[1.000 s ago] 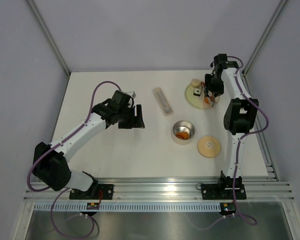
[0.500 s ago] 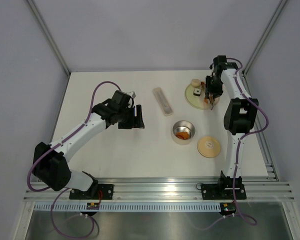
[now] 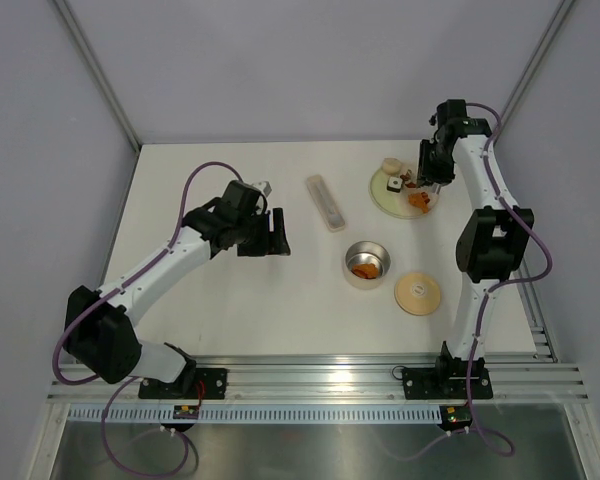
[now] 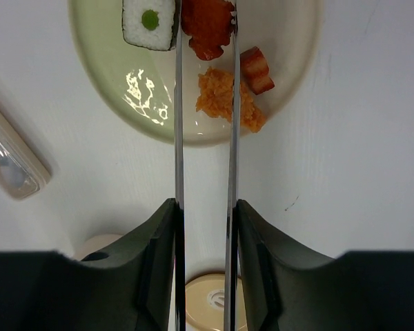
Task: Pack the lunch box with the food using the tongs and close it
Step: Pick up the fake food from the plate.
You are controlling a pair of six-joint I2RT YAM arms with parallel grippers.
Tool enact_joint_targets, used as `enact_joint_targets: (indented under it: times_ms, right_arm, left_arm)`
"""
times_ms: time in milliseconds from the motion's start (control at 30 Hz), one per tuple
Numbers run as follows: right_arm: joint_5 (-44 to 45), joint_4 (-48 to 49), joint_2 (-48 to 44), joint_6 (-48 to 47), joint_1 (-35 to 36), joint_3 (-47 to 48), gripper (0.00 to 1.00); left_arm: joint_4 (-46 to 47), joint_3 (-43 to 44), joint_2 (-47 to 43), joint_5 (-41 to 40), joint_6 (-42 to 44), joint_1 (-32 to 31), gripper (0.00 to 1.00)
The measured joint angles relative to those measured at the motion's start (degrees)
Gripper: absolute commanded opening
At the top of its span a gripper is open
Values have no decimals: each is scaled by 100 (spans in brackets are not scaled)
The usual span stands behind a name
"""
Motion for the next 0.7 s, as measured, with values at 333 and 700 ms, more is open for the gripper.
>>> enact_joint_targets:
  times_ms: [333, 700]
  right_arm:
    - [20, 72, -323, 162, 0, -319, 13]
    - [208, 96, -787, 273, 0, -671, 13]
  left_arm:
    - [315, -149, 520, 264, -120, -763, 70]
    - [970, 105, 1897, 1104, -313, -1270, 57]
